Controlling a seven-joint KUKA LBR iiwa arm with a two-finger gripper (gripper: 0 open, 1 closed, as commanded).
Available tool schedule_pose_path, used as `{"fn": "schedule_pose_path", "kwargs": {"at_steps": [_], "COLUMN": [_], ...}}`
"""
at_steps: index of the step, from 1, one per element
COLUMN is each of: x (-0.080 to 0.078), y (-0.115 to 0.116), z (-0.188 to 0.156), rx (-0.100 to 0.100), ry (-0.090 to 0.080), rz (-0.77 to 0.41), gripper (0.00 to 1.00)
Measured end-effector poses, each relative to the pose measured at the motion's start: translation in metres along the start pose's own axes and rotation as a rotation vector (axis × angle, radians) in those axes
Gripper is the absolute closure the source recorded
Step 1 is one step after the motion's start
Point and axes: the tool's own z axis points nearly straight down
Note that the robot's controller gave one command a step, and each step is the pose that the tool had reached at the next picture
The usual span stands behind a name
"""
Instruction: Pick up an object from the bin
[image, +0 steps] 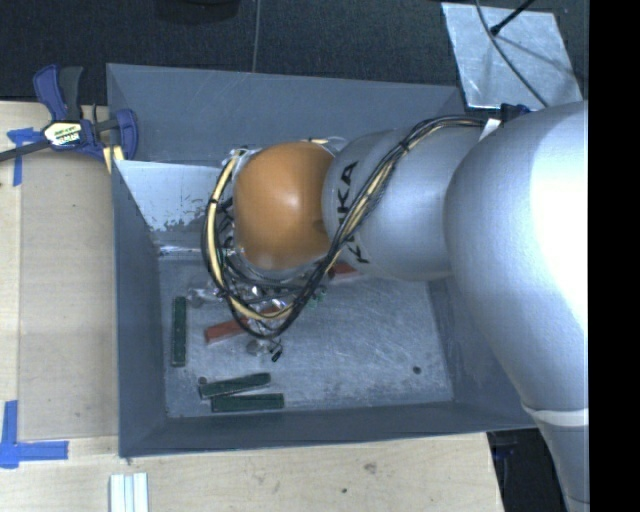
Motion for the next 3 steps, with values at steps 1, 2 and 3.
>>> {"fn": "schedule_pose_path", "kwargs": {"at_steps": [1,2,3], "x": [-0.002,0.057,0.042], "y": [-0.001,-0.013,-0.006], "z": [-0.004,-0.127,-0.208], "rx": [0.002,0.009,0.009], "ry": [-0.005,-0.009,-0.014], "rz": [0.004,0.003,-0.036], "gripper": [1.0,1.0,1.0]}}
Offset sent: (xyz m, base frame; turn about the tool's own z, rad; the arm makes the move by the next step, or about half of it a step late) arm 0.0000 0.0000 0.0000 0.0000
